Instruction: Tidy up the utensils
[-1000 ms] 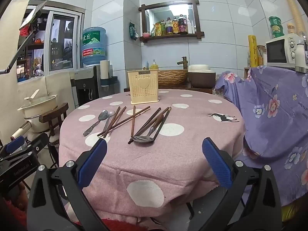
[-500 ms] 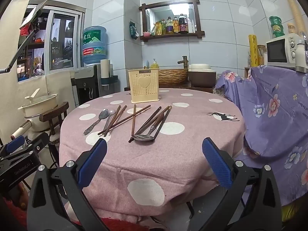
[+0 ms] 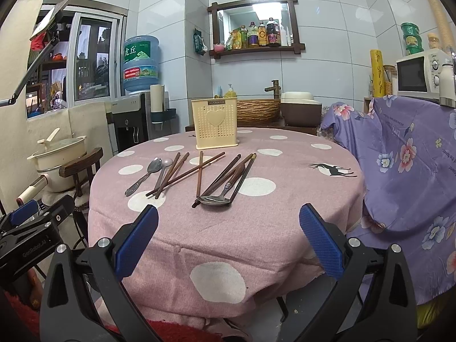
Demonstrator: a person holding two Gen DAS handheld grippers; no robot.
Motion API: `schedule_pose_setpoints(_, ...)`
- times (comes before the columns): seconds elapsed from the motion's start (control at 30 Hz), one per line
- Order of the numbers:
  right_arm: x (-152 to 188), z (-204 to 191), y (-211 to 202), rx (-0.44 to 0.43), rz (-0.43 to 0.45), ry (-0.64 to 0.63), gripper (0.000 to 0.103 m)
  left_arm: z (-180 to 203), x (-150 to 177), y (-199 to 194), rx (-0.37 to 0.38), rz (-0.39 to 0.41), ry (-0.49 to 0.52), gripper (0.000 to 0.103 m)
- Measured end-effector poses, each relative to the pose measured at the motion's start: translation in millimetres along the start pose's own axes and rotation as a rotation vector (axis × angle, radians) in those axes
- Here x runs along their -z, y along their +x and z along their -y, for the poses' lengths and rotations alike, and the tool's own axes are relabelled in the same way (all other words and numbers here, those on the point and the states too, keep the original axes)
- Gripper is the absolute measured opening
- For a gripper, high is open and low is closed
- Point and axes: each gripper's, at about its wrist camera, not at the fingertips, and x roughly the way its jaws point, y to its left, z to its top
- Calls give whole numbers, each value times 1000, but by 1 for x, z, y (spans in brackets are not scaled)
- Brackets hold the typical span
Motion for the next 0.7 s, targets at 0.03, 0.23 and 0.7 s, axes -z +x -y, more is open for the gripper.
schedule_pose_setpoints(0.03,-1,1,-1,0,1,-2,98,0,0,0,1,1,0,98)
schedule_pose_setpoints(0.23,-1,1,-1,0,1,-2,98,0,0,0,1,1,-1,98)
schedule_pose_setpoints(0.7,0,1,1,-1,-1,-4,98,-1,0,1,1,-1,-1,98)
